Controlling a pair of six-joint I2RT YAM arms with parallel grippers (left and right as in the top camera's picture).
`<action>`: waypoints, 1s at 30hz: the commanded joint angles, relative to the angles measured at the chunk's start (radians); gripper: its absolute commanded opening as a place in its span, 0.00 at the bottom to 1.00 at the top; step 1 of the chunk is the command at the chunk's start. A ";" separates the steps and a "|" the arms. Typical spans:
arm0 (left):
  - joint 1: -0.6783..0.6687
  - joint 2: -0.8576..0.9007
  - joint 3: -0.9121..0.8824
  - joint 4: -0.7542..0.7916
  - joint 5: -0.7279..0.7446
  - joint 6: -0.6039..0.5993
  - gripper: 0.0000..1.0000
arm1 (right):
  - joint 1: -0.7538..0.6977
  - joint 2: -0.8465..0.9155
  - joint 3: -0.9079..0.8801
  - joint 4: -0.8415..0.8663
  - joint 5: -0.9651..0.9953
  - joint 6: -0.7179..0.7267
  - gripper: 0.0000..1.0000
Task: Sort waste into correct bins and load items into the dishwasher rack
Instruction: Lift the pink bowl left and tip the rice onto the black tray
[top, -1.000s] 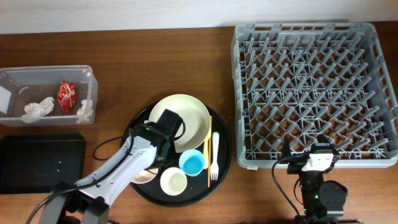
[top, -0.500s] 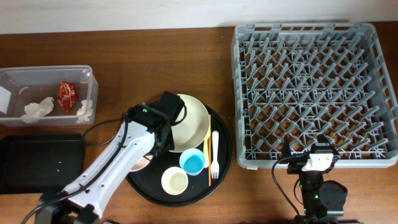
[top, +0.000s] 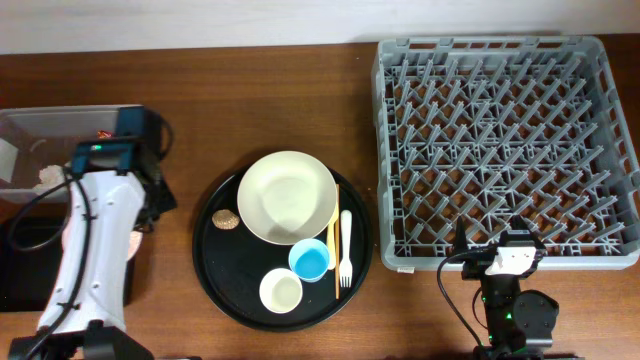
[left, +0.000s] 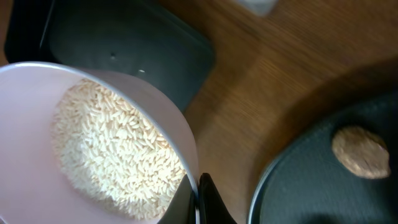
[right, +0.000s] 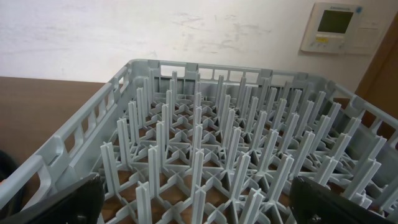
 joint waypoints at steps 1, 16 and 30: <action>0.134 -0.011 0.021 0.046 0.093 0.113 0.00 | 0.006 -0.006 -0.005 -0.005 0.005 0.005 0.98; 0.673 -0.011 0.020 0.229 0.798 0.343 0.00 | 0.006 -0.006 -0.005 -0.005 0.005 0.005 0.98; 0.877 -0.011 -0.225 0.592 1.038 0.328 0.00 | 0.006 -0.006 -0.005 -0.005 0.005 0.005 0.98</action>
